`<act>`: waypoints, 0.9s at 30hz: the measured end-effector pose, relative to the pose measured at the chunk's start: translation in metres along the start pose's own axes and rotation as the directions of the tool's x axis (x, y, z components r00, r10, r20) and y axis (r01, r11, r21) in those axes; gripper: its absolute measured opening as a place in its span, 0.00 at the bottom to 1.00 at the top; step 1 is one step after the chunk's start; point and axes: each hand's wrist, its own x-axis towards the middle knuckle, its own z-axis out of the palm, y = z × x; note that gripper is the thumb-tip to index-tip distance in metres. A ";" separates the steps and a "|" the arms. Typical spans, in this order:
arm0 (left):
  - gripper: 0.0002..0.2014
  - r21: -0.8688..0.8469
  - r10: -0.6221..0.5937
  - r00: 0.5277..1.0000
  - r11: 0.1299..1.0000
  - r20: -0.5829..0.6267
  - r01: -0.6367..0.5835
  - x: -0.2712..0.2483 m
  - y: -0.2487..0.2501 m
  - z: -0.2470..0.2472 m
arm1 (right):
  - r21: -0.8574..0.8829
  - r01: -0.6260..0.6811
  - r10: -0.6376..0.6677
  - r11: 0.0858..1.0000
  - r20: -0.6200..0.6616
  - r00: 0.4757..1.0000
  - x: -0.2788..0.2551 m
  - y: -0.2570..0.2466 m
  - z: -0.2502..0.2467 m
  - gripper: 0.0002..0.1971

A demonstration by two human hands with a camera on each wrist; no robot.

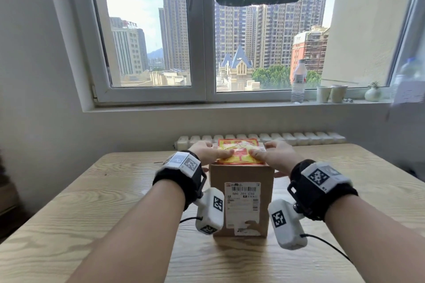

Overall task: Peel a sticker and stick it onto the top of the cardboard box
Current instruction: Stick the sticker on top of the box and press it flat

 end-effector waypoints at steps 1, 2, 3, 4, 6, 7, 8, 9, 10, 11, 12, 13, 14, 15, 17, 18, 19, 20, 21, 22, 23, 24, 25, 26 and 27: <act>0.36 -0.017 -0.008 1.000 1.000 0.012 0.008 0.002 0.000 0.000 | 0.015 -0.020 0.020 1.000 0.002 1.000 0.003 0.001 -0.002 0.35; 0.30 -0.040 -0.012 1.000 0.999 0.018 0.013 0.005 0.001 0.000 | 0.028 -0.034 0.034 0.999 -0.001 0.999 0.005 0.002 -0.004 0.32; 0.26 -0.053 -0.009 1.000 0.999 0.010 0.010 0.007 0.001 -0.001 | 0.025 -0.030 0.030 0.999 -0.012 0.999 0.006 0.003 -0.006 0.30; 0.24 -0.050 0.003 1.000 0.999 -0.014 -0.004 0.009 0.003 -0.002 | -0.005 0.002 -0.002 1.000 -0.031 1.000 0.008 0.003 -0.007 0.30; 0.26 -0.016 0.076 0.993 0.997 -0.088 -0.078 0.013 0.007 -0.001 | -0.129 0.157 -0.165 0.979 -0.053 0.985 0.007 0.000 -0.006 0.31; 0.28 0.000 0.133 0.983 0.991 -0.126 -0.134 0.013 0.009 0.000 | -0.203 0.244 -0.255 0.948 -0.030 0.966 0.006 -0.002 -0.005 0.30; 0.28 0.024 0.200 0.969 0.980 -0.144 -0.199 0.012 0.011 0.001 | -0.267 0.310 -0.319 0.913 0.010 0.948 0.004 -0.005 -0.002 0.29; 0.25 0.053 0.262 0.956 0.965 -0.130 -0.257 0.011 0.013 0.002 | -0.307 0.343 -0.343 0.888 0.056 0.938 0.003 -0.007 0.000 0.26; 0.22 0.082 0.308 0.947 0.950 -0.089 -0.302 0.010 0.014 0.005 | -0.320 0.344 -0.330 0.883 0.098 0.939 0.002 -0.008 0.003 0.24; 0.20 0.113 0.334 0.941 0.938 -0.046 -0.328 0.009 0.014 0.008 | -0.312 0.335 -0.309 0.889 0.130 0.942 0.003 -0.007 0.005 0.23; 0.20 0.143 0.345 0.938 0.930 -0.019 -0.339 0.009 0.014 0.010 | -0.296 0.326 -0.293 0.898 0.151 0.944 0.003 -0.006 0.007 0.23; 0.21 0.163 0.347 0.938 0.926 -0.009 -0.341 0.008 0.013 0.012 | -0.274 0.321 -0.285 0.907 0.163 0.945 0.002 -0.005 0.009 0.23; 0.22 0.169 0.338 0.941 0.928 -0.006 -0.332 0.008 0.013 0.013 | -0.254 0.313 -0.278 0.915 0.163 0.947 0.003 -0.005 0.010 0.24; 0.22 0.173 0.321 0.947 0.933 -0.004 -0.316 0.008 0.013 0.014 | -0.233 0.304 -0.274 0.924 0.154 0.949 0.004 -0.004 0.010 0.24; 0.23 0.194 0.285 0.958 0.940 -0.003 -0.279 0.007 0.013 0.015 | -0.222 0.275 -0.250 0.936 0.131 0.959 0.005 -0.005 0.009 0.25; 0.23 0.202 0.280 0.960 0.940 0.002 -0.275 0.007 0.013 0.015 | -0.224 0.264 -0.239 0.938 0.133 0.962 0.005 -0.006 0.009 0.25; 0.23 0.208 0.280 0.960 0.938 0.015 -0.277 0.006 0.014 0.016 | -0.228 0.257 -0.229 0.939 0.144 0.963 0.006 -0.007 0.009 0.26; 0.23 0.211 0.281 0.959 0.936 0.028 -0.281 0.006 0.014 0.016 | -0.238 0.248 -0.214 0.939 0.159 0.964 0.006 -0.008 0.009 0.27; 0.24 0.216 0.281 0.959 0.935 0.036 -0.282 0.006 0.015 0.017 | -0.248 0.244 -0.205 0.937 0.172 0.963 0.005 -0.008 0.009 0.27; 0.24 0.230 0.276 0.960 0.933 0.039 -0.277 0.006 0.016 0.017 | -0.258 0.233 -0.191 0.938 0.176 0.966 0.005 -0.008 0.010 0.27; 0.24 0.252 0.267 0.963 0.930 0.039 -0.268 0.007 0.016 0.017 | -0.258 0.218 -0.178 0.941 0.169 0.969 0.006 -0.008 0.011 0.27; 0.23 0.268 0.254 0.967 0.930 0.032 -0.253 0.007 0.015 0.016 | -0.256 0.199 -0.162 0.946 0.156 0.974 0.006 -0.008 0.011 0.26; 0.21 0.275 0.236 0.972 0.933 0.022 -0.232 0.007 0.013 0.015 | -0.252 0.186 -0.153 0.950 0.146 0.977 0.007 -0.007 0.011 0.26; 0.20 0.263 0.209 0.978 0.943 0.012 -0.205 0.007 0.010 0.013 | -0.249 0.175 -0.142 0.953 0.143 0.979 0.006 -0.007 0.011 0.25; 0.19 0.236 0.182 0.983 0.955 0.008 -0.178 0.007 0.008 0.012 | -0.247 0.168 -0.136 0.954 0.141 0.981 0.006 -0.007 0.011 0.25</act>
